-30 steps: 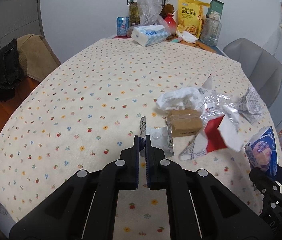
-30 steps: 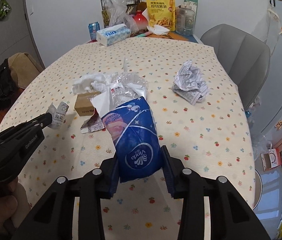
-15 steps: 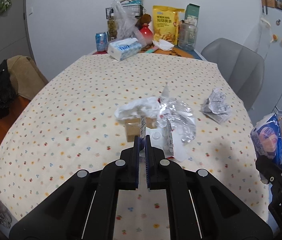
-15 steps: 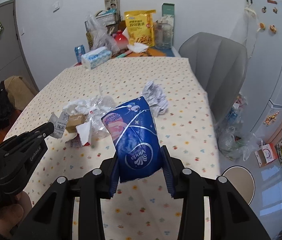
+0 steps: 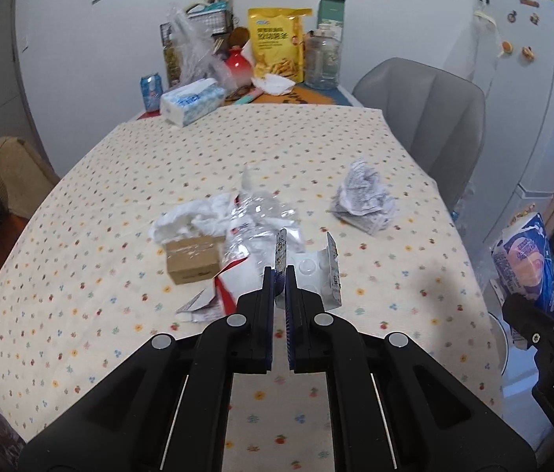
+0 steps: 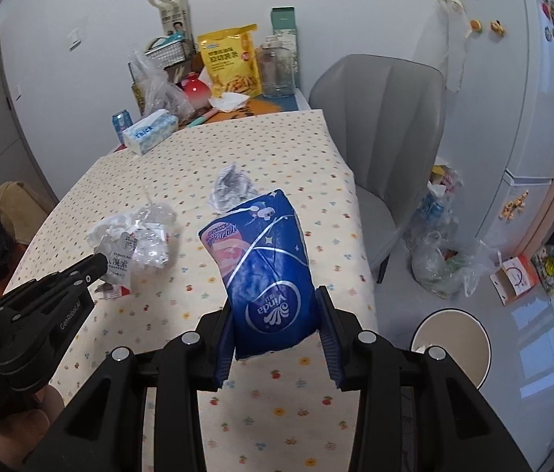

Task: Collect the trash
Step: 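Carry the Vinda pack and white packet toward the trash bin with both grippers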

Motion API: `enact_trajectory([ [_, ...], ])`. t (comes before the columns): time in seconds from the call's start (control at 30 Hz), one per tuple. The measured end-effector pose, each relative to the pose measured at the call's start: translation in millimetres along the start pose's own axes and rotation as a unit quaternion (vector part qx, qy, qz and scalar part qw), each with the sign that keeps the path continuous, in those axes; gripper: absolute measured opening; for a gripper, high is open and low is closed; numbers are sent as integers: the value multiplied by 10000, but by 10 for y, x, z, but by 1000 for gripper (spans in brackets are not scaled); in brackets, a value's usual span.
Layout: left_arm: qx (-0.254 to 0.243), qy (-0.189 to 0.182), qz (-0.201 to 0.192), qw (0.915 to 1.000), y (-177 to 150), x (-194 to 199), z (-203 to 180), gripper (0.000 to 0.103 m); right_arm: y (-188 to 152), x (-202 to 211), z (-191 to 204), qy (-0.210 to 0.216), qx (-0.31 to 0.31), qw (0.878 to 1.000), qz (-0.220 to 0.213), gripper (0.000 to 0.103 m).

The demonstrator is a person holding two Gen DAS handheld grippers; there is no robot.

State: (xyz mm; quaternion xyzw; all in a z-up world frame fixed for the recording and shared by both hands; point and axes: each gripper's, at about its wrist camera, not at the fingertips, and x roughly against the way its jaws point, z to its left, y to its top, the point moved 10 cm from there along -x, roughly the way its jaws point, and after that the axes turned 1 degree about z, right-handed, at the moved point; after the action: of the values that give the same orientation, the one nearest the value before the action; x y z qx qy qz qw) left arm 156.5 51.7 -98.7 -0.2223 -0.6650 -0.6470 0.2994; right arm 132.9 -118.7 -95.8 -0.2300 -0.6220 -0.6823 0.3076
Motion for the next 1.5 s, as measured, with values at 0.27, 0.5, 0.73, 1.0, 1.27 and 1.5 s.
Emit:
enact_trajectory([
  [0.27,-198,-118,-26,9997,55,-43,-355,6,39,16,-338,-137,-241,9996,-77,38],
  [0.5,-502,-276,18,9984,66,-108,-785,6,62,53,-723,-337,-457,9983,-148,38],
  [0.73,-839,-533,64,9950,80,-163,-1350,6,75,91,-1171,-571,-742,9954,-195,38],
  [1.0,-1184,-848,129,9893,62,-213,-2045,6,87,191,-1786,-922,-1045,9899,-242,38],
  [1.27,-1573,-1104,243,9811,42,-280,-2731,6,29,191,-2420,-1172,-1442,9824,-174,38],
  [1.5,-1879,-1232,347,9738,15,-381,-3249,6,-56,132,-2955,-1342,-1788,9747,-53,38],
])
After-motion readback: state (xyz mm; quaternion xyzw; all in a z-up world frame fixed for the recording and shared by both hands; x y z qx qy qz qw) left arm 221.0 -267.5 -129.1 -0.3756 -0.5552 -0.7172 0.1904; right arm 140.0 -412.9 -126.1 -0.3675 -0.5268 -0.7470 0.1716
